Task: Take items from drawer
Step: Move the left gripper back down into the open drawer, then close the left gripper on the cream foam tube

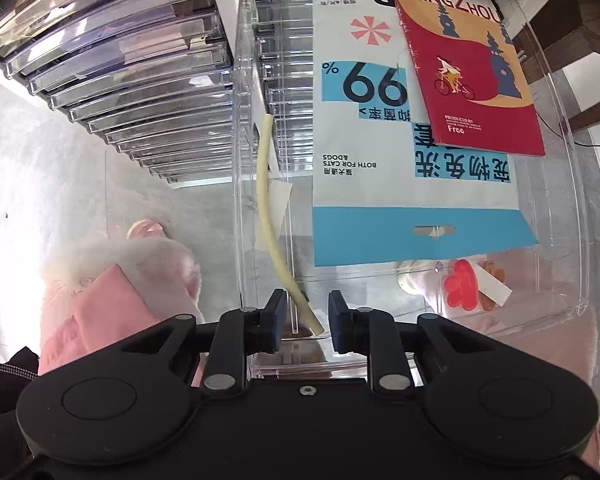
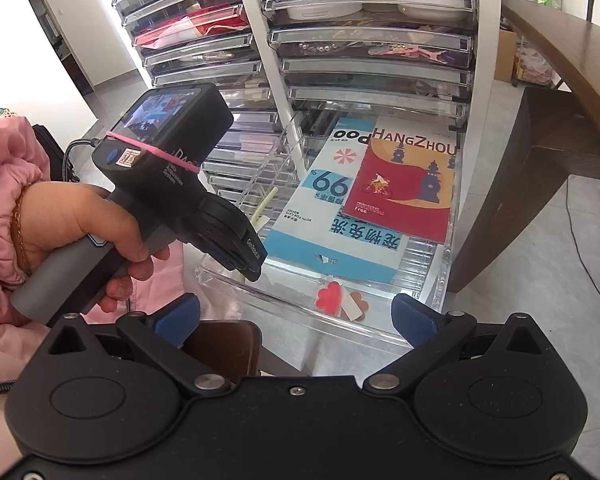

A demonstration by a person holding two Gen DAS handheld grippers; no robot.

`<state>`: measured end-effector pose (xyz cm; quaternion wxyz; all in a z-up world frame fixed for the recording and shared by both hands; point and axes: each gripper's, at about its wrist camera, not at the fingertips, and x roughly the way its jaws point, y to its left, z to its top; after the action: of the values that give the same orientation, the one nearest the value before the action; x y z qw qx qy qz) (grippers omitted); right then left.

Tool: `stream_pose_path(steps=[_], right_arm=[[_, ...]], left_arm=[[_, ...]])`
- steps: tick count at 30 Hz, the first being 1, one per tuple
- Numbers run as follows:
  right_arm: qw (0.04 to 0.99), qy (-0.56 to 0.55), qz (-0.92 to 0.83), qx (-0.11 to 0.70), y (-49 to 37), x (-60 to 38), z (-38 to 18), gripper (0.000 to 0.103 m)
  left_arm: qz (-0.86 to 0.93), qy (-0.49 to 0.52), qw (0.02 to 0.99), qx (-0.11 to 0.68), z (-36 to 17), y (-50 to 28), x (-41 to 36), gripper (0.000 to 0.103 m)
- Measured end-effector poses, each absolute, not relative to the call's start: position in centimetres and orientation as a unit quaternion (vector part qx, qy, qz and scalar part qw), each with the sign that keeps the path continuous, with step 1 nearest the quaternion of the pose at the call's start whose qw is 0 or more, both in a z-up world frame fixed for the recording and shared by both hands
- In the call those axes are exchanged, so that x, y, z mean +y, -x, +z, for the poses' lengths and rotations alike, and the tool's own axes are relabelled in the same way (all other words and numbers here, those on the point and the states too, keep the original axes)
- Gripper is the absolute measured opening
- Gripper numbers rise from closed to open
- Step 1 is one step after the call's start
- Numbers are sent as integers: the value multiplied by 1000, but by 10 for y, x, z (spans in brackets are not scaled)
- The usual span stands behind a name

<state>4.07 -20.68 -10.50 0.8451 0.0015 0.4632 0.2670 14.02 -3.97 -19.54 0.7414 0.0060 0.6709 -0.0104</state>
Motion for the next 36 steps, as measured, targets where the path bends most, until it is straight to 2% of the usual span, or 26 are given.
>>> stream_pose_path(steps=[4,7,28,36], right_arm=[[845,-1,267,463,-40,-207,-105,103],[845,-1,267,463,-40,-206,-105,103],[845,-1,266,463,-38,-206,-106,103],[846,-3,266,462,-38,-207,-105,103]], left_arm=[[-24,-16,752,659,-194,-138,-41,6],[-29,-19,754,656,-191,-138,-40,4],[-52,77,790,606,-123,-133,0,4],[-73,57,836,541,-67,-121,-6,4]])
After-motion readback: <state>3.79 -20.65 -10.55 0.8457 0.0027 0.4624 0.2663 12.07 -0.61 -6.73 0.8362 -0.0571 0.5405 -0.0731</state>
